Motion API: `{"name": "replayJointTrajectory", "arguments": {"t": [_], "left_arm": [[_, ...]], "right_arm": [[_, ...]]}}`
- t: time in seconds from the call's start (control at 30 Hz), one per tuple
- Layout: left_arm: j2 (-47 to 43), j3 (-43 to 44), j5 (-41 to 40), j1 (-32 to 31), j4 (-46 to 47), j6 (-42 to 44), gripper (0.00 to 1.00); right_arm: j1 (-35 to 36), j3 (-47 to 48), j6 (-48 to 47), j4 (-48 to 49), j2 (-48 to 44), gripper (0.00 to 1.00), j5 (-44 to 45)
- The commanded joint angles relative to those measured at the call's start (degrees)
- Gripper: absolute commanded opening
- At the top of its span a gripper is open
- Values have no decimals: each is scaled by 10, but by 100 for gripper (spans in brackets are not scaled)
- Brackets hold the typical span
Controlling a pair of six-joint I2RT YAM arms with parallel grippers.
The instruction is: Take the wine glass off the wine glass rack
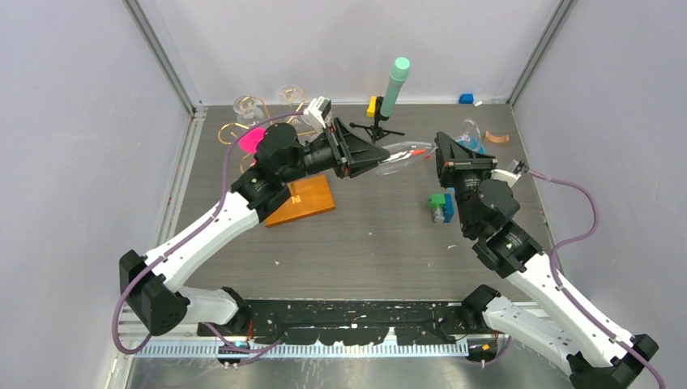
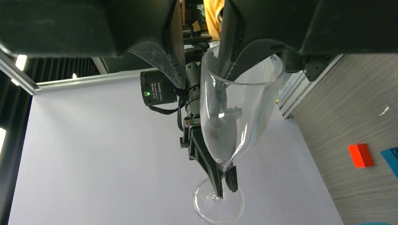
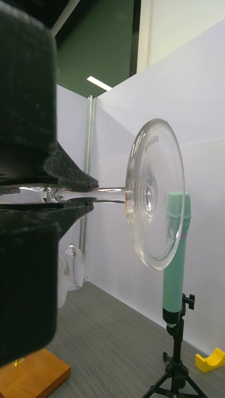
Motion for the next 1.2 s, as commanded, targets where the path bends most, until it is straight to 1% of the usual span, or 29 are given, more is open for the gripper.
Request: {"name": "replayJointTrajectory", "arguments": {"t": [0.0,0.1,0.17,0.27,0.37,0.43,0.47,0.5,0.53,0.57,0.6,0.7,0.83,0.87,0.9,0.93,1.07,1.13,1.17], "left_arm": [[2,27,7,2,42,-11,31],[15,42,14,2,36,-11,24],[23,51,17,2,33,-10,16],[28,60,13,2,18,4,0],[28,72,0,2,-18,36,0],[29,90,-14,2,-61,74,0],[31,104,-20,2,-105,102,0],[36,120,-23,1,-135,127,0],[41,136,-27,1,-168,153,0],[47,157,-33,0,-205,177,0],[55,176,-39,-1,-240,204,0],[89,247,-63,-5,-345,277,0],[147,347,-116,-18,-490,376,0],[162,371,-131,-21,-522,395,0],[179,393,-151,-25,-562,421,0],[197,418,-165,-28,-580,438,0],[277,526,-215,-45,-699,497,0],[330,591,-237,-51,-753,527,0],[355,637,-245,-52,-781,539,0]], "right_arm": [[5,-4,-32,57,5,0,-3],[5,-8,-34,63,7,0,-10],[5,-12,-35,63,5,0,-10],[5,-20,-35,61,-3,0,-7],[5,-21,-40,49,-11,1,-2],[5,-20,-45,41,-17,14,-1],[5,-19,-51,37,-19,29,-2],[5,-15,-54,25,-23,37,-2],[4,-12,-61,17,-24,51,-1],[5,-6,-64,-1,-28,58,-1],[5,-2,-73,-16,-30,67,-1],[5,14,-96,-81,-40,76,-9],[5,33,-155,-171,-56,79,-35],[5,42,-166,-213,-58,79,-42],[4,46,-187,-234,-63,78,-47],[5,54,-200,-270,-65,78,-48],[5,81,-267,-358,-75,76,-37],[5,99,-301,-398,-69,75,-28],[5,106,-321,-409,-65,73,-22]]}}
